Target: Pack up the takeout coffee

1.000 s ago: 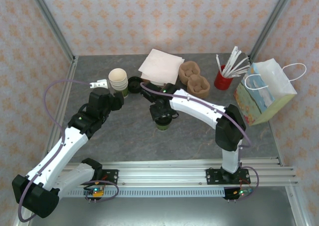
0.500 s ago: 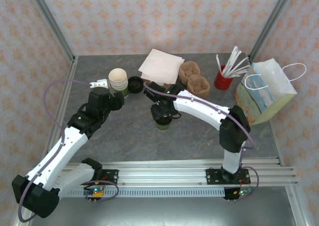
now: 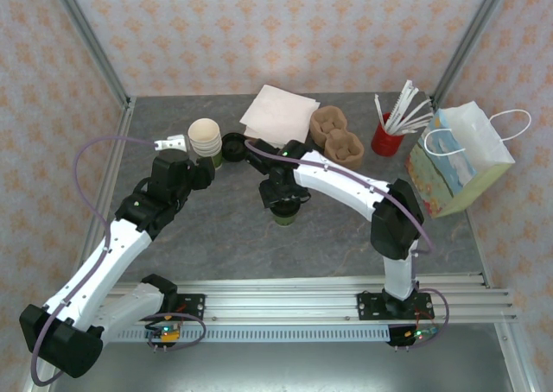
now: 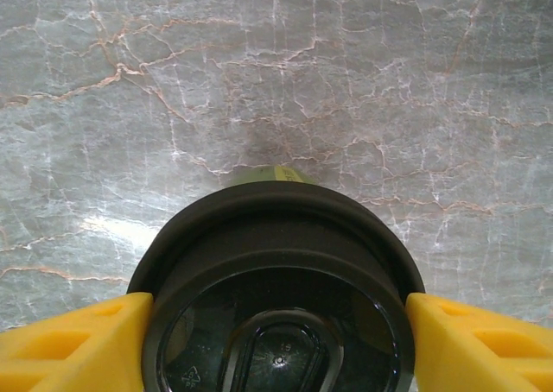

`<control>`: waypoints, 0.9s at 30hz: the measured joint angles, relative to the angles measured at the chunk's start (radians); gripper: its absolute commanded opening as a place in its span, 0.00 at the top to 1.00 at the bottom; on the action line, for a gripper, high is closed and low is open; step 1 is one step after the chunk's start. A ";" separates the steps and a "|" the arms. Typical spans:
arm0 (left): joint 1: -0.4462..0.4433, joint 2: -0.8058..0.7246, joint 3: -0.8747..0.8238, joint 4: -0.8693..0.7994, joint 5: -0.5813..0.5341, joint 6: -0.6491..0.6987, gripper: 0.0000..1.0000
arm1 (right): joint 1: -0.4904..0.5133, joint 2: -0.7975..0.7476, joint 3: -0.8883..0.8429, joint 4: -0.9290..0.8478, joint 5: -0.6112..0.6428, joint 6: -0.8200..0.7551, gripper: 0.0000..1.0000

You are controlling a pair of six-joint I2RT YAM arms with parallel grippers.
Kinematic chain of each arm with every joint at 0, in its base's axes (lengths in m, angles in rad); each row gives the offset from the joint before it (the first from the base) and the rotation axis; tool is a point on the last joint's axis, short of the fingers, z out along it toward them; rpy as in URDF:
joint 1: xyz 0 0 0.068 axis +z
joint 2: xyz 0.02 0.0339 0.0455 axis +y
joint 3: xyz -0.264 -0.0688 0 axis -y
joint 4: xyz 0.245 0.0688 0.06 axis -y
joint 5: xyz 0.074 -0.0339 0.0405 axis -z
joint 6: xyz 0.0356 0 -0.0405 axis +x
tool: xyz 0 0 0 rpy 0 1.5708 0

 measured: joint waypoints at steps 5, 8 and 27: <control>0.000 0.005 0.000 0.000 0.009 0.006 0.29 | 0.000 0.002 0.024 -0.036 0.003 0.000 0.23; 0.000 0.006 0.000 0.000 0.023 0.006 0.30 | 0.000 0.002 0.039 -0.045 0.003 -0.001 0.23; 0.000 0.005 -0.019 0.000 0.063 -0.003 0.30 | 0.000 0.000 0.026 -0.046 -0.002 0.000 0.20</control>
